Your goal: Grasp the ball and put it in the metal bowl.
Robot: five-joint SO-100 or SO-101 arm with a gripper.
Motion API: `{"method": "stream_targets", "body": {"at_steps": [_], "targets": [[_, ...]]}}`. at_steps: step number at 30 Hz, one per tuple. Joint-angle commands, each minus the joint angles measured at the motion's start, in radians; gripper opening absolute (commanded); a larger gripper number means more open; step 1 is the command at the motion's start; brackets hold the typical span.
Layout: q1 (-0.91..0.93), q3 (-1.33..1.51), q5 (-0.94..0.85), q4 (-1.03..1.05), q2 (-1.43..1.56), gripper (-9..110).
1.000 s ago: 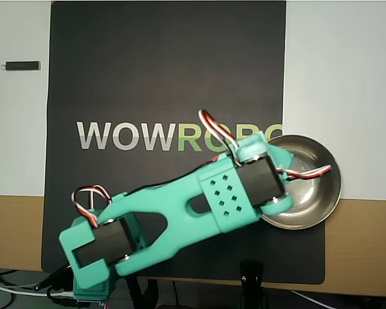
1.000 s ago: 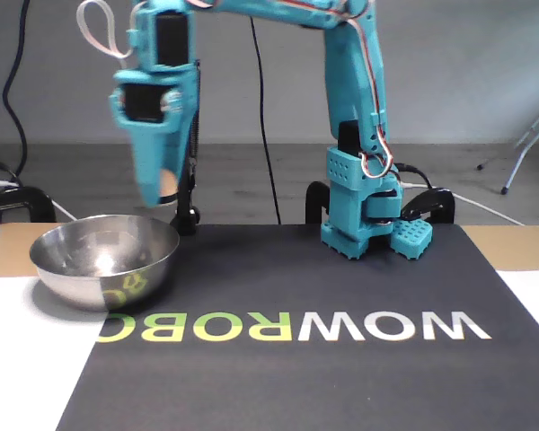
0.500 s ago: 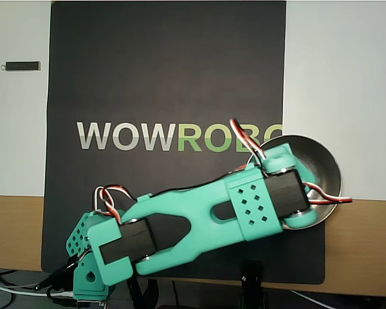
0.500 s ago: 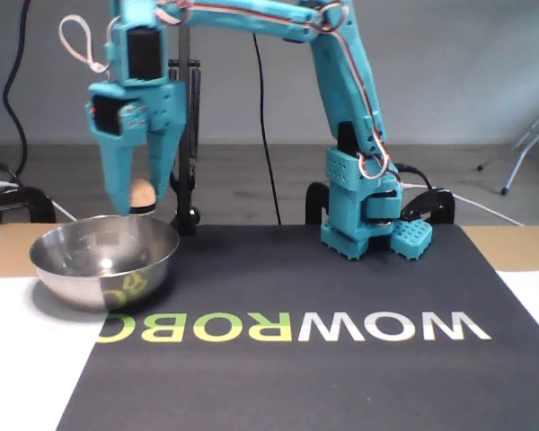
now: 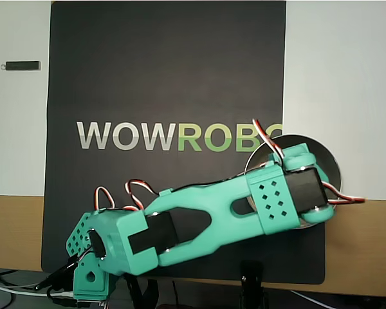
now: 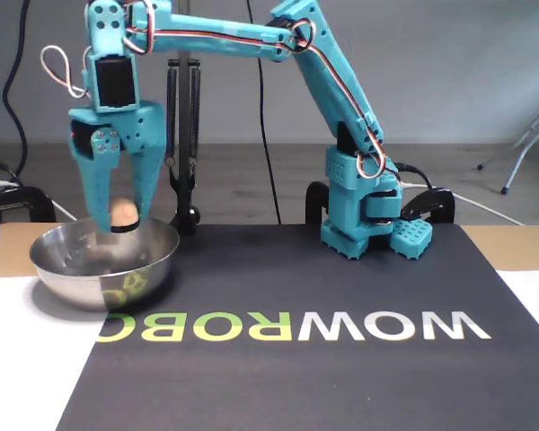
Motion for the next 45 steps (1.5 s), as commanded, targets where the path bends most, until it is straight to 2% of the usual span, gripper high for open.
{"method": "stream_targets", "body": {"at_steps": [1,16,45], "targets": [[0.006,-0.060,0.005,-0.003,-0.011,23],[0.021,-0.133,0.002,-0.003,-0.114,23],[0.020,-0.132,-0.006,-0.005,-0.118,23]]}}
